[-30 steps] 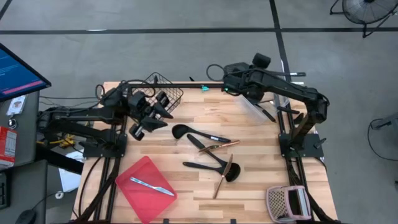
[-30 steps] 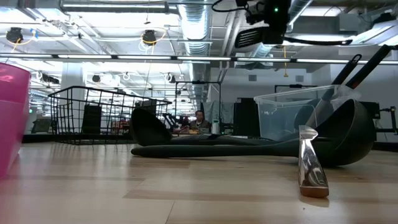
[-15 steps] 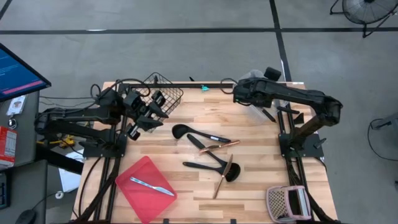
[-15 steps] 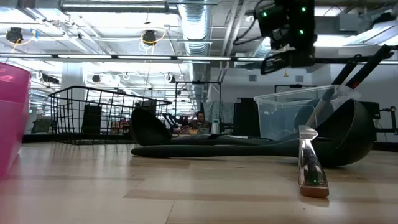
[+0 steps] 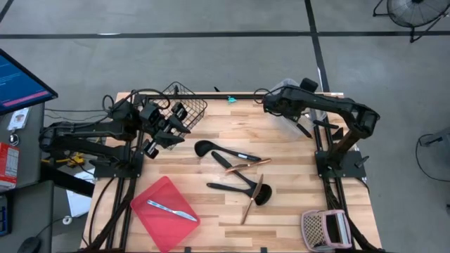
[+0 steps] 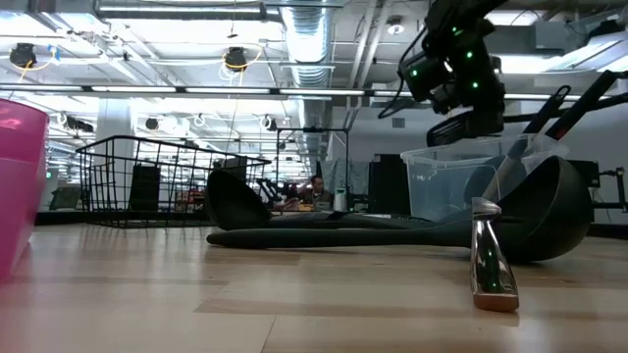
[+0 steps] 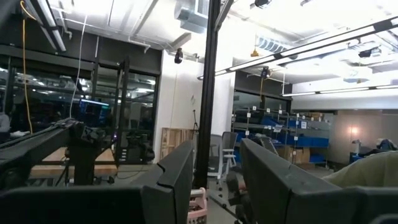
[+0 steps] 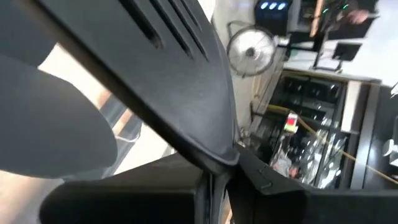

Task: Pick & Place Kitchen Items
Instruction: Put the slotted spatula into the transparent bin, then put the top black serving spoon into the wire basket

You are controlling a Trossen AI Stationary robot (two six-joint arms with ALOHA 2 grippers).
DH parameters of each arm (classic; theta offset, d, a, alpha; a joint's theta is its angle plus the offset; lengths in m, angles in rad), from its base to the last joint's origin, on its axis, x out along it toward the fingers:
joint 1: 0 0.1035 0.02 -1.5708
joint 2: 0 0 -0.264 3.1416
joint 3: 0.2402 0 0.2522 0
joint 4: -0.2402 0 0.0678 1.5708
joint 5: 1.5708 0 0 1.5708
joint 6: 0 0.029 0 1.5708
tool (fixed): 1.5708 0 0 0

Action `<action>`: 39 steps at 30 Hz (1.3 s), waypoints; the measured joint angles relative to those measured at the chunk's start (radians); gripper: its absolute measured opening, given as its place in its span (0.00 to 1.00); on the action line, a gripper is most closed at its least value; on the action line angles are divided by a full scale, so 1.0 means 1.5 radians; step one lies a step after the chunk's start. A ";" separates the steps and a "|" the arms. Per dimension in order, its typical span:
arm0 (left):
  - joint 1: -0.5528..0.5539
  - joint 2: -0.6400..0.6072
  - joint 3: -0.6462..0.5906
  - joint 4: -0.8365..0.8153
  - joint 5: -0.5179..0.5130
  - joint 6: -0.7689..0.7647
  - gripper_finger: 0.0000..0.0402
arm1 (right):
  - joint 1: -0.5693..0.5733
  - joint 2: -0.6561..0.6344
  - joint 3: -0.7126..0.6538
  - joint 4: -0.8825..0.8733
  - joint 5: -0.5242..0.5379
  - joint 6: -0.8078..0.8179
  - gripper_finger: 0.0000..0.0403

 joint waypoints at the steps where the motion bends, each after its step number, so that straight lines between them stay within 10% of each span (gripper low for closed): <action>1: 0.000 0.000 0.000 0.000 0.000 0.000 0.29 | -0.006 0.004 0.000 0.000 -0.010 -0.005 0.06; 8: 0.000 0.000 0.000 0.000 0.000 -0.001 0.29 | -0.012 -0.001 0.000 0.000 -0.030 -0.011 0.11; 23: 0.000 0.000 0.000 -0.001 0.000 0.000 0.29 | -0.009 -0.002 0.001 0.013 -0.046 -0.016 0.57; 35: 0.003 0.000 0.000 -0.014 0.000 0.000 0.29 | 0.010 -0.010 0.081 0.022 -0.065 -0.070 0.57; 39: 0.015 0.000 0.000 -0.060 0.000 0.000 0.29 | 0.039 -0.029 0.205 0.020 -0.176 -0.073 0.57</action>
